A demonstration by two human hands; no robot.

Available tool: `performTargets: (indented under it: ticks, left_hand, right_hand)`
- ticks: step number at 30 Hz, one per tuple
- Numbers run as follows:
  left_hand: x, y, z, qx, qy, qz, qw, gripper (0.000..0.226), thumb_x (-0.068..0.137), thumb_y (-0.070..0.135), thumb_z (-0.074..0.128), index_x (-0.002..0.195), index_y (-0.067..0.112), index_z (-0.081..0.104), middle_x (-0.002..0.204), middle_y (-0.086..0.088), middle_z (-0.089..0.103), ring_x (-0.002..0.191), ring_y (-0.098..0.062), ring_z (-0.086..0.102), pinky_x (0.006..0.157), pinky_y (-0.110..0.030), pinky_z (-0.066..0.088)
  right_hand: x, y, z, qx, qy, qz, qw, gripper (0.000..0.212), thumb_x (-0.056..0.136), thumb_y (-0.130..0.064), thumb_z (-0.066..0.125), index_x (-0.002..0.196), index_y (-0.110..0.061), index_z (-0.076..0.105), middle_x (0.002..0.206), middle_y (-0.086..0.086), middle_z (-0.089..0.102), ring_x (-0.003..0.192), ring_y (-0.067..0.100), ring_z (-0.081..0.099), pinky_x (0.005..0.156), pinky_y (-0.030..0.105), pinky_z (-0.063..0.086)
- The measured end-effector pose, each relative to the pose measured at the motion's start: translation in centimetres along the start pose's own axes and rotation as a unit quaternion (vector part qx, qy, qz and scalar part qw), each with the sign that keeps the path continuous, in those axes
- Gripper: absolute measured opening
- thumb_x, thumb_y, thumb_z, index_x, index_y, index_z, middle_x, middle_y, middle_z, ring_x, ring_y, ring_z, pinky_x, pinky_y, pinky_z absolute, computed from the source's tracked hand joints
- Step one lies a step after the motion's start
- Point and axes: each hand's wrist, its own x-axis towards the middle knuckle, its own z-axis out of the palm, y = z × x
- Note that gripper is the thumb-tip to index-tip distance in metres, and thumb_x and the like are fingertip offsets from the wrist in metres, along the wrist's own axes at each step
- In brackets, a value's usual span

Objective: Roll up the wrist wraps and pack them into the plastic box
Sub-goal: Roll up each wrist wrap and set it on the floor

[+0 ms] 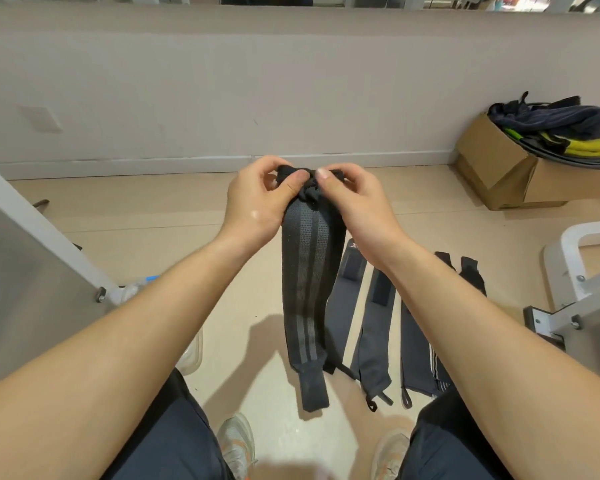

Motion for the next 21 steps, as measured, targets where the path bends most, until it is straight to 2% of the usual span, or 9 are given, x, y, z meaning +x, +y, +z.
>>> performTargets:
  ticks: [3, 5, 8, 10, 12, 14, 17, 18, 21]
  left_hand:
    - [-0.4, 0.1, 0.7, -0.008, 0.018, 0.020, 1.000, 0.013, 0.088, 0.028, 0.075, 0.088, 0.015, 0.071, 0.078, -0.004, 0.072, 0.073, -0.021, 0.067, 0.072, -0.038, 0.054]
    - [-0.6, 0.3, 1.0, -0.014, 0.018, 0.030, 0.999, 0.010, 0.088, 0.026, 0.076, 0.087, 0.018, 0.071, 0.076, 0.001, 0.070, 0.071, -0.016, 0.065, 0.072, -0.035, 0.053]
    - [-0.7, 0.6, 1.2, -0.068, -0.007, 0.005, 0.998, 0.008, 0.091, 0.017, 0.075, 0.086, 0.021, 0.070, 0.079, 0.002, 0.070, 0.075, -0.010, 0.064, 0.071, -0.029, 0.054]
    - [-0.8, 0.9, 1.2, -0.139, -0.033, -0.048, 0.989, 0.010, 0.095, 0.012, 0.071, 0.088, 0.019, 0.069, 0.082, -0.002, 0.070, 0.074, -0.013, 0.065, 0.067, -0.027, 0.054]
    - [-0.9, 1.3, 1.0, -0.234, -0.077, -0.113, 0.963, 0.005, 0.098, 0.011, 0.065, 0.095, 0.014, 0.067, 0.086, -0.006, 0.069, 0.073, -0.016, 0.067, 0.063, -0.025, 0.055]
    - [-1.0, 1.7, 0.9, -0.278, -0.117, -0.150, 0.941, 0.011, 0.101, 0.018, 0.059, 0.104, 0.009, 0.066, 0.087, -0.004, 0.071, 0.074, -0.015, 0.069, 0.063, -0.024, 0.056]
    - [-1.0, 2.0, 0.9, -0.267, -0.116, -0.176, 0.940, 0.034, 0.105, 0.037, 0.051, 0.105, 0.009, 0.069, 0.088, -0.003, 0.073, 0.077, -0.012, 0.072, 0.066, -0.024, 0.057]
    - [-1.0, 1.9, 0.9, -0.265, -0.106, -0.177, 0.942, 0.033, 0.105, 0.036, 0.052, 0.104, 0.008, 0.069, 0.088, -0.003, 0.074, 0.077, -0.012, 0.072, 0.067, -0.025, 0.057]
    - [-0.9, 1.6, 0.9, -0.278, -0.084, -0.184, 0.939, 0.010, 0.099, 0.014, 0.064, 0.099, 0.006, 0.070, 0.087, -0.007, 0.074, 0.076, -0.018, 0.072, 0.075, -0.030, 0.060]
  right_hand:
    - [0.0, 0.0, -0.3, -0.102, -0.021, -0.058, 0.993, 0.044, 0.080, -0.028, 0.086, 0.117, -0.013, 0.066, 0.109, -0.003, 0.074, 0.106, 0.010, 0.069, 0.095, 0.029, 0.054]
    - [0.1, 0.1, -0.6, -0.109, -0.022, -0.087, 0.990, 0.039, 0.082, -0.019, 0.085, 0.116, -0.010, 0.069, 0.109, -0.001, 0.074, 0.105, 0.010, 0.070, 0.097, 0.029, 0.053]
    - [0.3, 0.0, -1.0, -0.054, -0.007, -0.095, 0.994, 0.021, 0.089, -0.009, 0.077, 0.109, -0.009, 0.072, 0.103, 0.002, 0.076, 0.100, 0.013, 0.071, 0.094, 0.030, 0.055]
    - [0.4, 0.0, -1.1, -0.041, -0.002, -0.095, 0.995, 0.016, 0.090, -0.005, 0.074, 0.104, -0.012, 0.072, 0.101, 0.004, 0.076, 0.099, 0.015, 0.072, 0.094, 0.033, 0.056]
    - [0.5, -0.1, -1.1, -0.048, 0.004, -0.093, 0.994, 0.014, 0.090, -0.003, 0.074, 0.101, -0.012, 0.072, 0.097, 0.004, 0.076, 0.095, 0.015, 0.072, 0.092, 0.032, 0.057]
    - [0.6, -0.2, -1.2, -0.057, 0.007, -0.091, 0.994, 0.013, 0.090, -0.002, 0.073, 0.098, -0.012, 0.072, 0.093, 0.001, 0.075, 0.090, 0.011, 0.071, 0.087, 0.028, 0.056]
    - [0.6, -0.1, -1.2, -0.065, -0.001, -0.088, 0.994, 0.013, 0.090, -0.002, 0.073, 0.095, -0.014, 0.071, 0.088, -0.003, 0.073, 0.085, 0.007, 0.068, 0.082, 0.023, 0.052]
    - [0.5, -0.1, -1.2, -0.067, -0.006, -0.088, 0.994, 0.012, 0.090, -0.002, 0.073, 0.095, -0.013, 0.071, 0.088, -0.003, 0.072, 0.085, 0.006, 0.068, 0.081, 0.022, 0.052]
    - [0.3, -0.3, -1.2, -0.049, -0.022, -0.072, 0.996, 0.016, 0.089, 0.003, 0.071, 0.093, -0.013, 0.071, 0.085, -0.005, 0.073, 0.084, 0.005, 0.068, 0.080, 0.020, 0.051]
